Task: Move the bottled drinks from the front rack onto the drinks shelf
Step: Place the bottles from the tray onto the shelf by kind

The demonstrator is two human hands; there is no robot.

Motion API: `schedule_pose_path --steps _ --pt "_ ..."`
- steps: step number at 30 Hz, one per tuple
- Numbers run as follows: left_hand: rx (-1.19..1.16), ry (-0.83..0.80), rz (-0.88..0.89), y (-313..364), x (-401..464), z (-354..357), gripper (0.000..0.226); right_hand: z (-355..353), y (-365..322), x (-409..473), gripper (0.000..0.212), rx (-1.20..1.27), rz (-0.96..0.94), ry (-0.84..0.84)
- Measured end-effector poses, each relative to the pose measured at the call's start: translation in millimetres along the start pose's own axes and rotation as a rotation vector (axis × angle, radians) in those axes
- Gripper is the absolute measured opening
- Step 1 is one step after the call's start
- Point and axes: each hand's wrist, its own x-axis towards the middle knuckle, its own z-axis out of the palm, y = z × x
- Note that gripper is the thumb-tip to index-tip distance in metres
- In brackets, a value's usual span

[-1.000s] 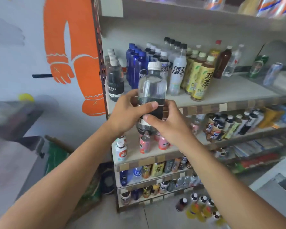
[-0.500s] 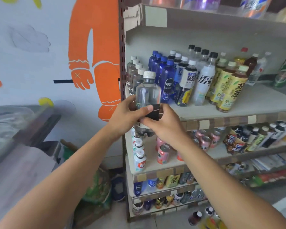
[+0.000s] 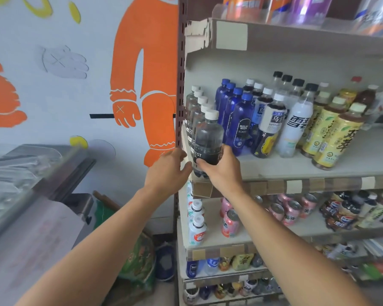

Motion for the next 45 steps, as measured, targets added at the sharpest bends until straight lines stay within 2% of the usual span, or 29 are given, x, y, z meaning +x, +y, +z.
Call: schedule_pose_path --steps 21,35,38,42,45 --pt "0.025 -0.036 -0.027 4.0 14.2 11.7 0.033 10.2 24.4 13.9 0.061 -0.062 -0.062 -0.015" --pt "0.034 -0.033 -0.055 -3.3 23.6 26.0 0.034 11.1 33.7 20.4 0.053 -0.033 -0.113 -0.031" --pt "0.004 -0.083 -0.037 -5.8 24.9 27.9 0.042 9.3 36.5 20.7 0.055 -0.029 -0.109 -0.057" --pt "-0.037 -0.210 -0.001 -7.7 24.7 32.7 0.066 6.2 36.9 21.9 0.056 -0.032 -0.098 -0.104" --pt "-0.094 -0.255 0.029 -7.1 24.7 36.9 0.069 -0.5 35.8 22.7 0.052 -0.008 -0.102 -0.157"
